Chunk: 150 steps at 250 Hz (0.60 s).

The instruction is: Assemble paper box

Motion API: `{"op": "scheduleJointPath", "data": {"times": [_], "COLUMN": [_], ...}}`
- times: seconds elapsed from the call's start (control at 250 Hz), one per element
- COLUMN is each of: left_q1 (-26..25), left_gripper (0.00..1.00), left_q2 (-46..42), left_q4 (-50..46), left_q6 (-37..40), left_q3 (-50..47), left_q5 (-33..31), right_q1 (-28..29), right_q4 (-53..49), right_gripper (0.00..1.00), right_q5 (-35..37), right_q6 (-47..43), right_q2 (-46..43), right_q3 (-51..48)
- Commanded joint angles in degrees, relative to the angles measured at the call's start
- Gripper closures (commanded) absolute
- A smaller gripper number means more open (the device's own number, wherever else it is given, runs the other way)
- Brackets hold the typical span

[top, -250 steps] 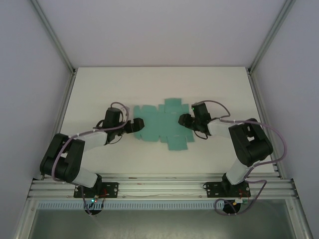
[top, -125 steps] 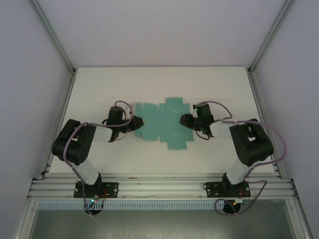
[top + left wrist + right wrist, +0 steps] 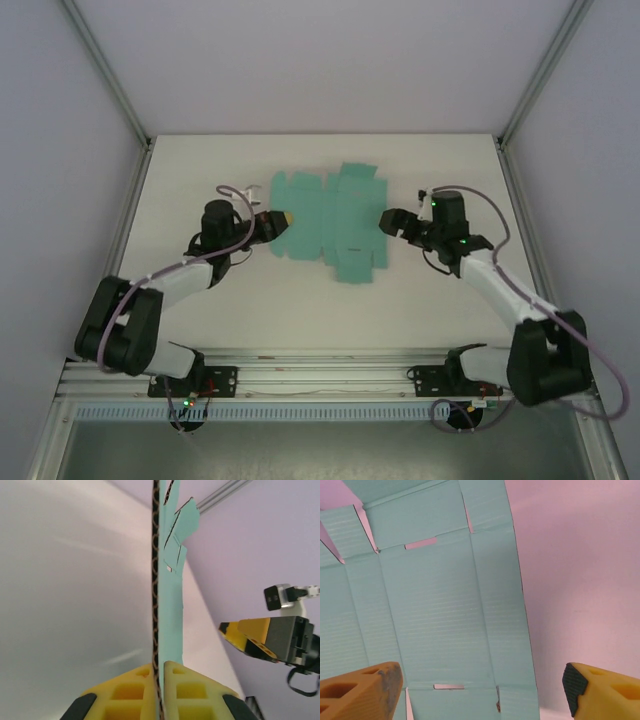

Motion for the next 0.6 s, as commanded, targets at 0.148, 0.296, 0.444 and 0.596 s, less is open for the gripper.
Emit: {"op": "scheduleJointPath", "data": {"times": [0.148, 0.296, 0.444, 0.596], "left_q1": [0.3, 0.3, 0.3, 0.3], "left_gripper": [1.0, 1.0, 1.0, 1.0], "left_q2": [-12.1, -19.1, -23.7, -25.0], "left_q4": [0.9, -3.9, -8.0, -6.3], "left_q6": [-5.7, -3.5, -1.9, -3.3], "left_q3": [-0.8, -1.5, -2.1, -3.4], "left_q5": [5.9, 4.5, 2.1, 2.5], "right_q1": [-3.5, -3.8, -3.8, -3.8], "right_q4": [1.2, 5.4, 9.7, 12.3], "right_gripper": [0.15, 0.39, 0.5, 0.59], "right_q5": [-13.2, -17.0, -23.3, -26.1], "right_q6": [-1.8, -1.0, -0.2, -0.5], "right_q2": [-9.6, -12.1, -12.9, -13.2], "right_q3": [-4.8, -6.7, -7.1, -6.5]}}
